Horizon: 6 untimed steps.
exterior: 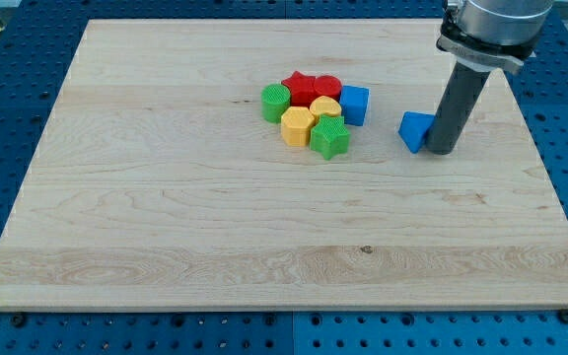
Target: Move the blue triangle towards the group of blocks
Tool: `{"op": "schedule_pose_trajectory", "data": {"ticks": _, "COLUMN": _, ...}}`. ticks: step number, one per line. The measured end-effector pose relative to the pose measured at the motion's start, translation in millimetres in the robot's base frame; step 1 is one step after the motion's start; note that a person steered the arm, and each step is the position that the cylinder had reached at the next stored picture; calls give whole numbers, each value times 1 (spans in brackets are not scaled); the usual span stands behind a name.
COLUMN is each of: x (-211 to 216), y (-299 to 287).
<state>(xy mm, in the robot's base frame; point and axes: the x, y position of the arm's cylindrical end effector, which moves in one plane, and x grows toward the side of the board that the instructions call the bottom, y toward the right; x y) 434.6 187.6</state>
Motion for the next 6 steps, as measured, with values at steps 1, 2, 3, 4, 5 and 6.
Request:
{"op": "schedule_pose_trajectory", "data": {"ticks": 1, "x": -3, "y": 16}}
{"op": "schedule_pose_trajectory", "data": {"ticks": 2, "x": -7, "y": -10}}
{"op": "schedule_pose_trajectory", "data": {"ticks": 3, "x": -7, "y": -13}}
{"op": "schedule_pose_trajectory", "data": {"ticks": 4, "x": -9, "y": -12}}
{"op": "schedule_pose_trajectory", "data": {"ticks": 5, "x": -36, "y": 0}}
{"op": "schedule_pose_trajectory", "data": {"ticks": 6, "x": -39, "y": -6}}
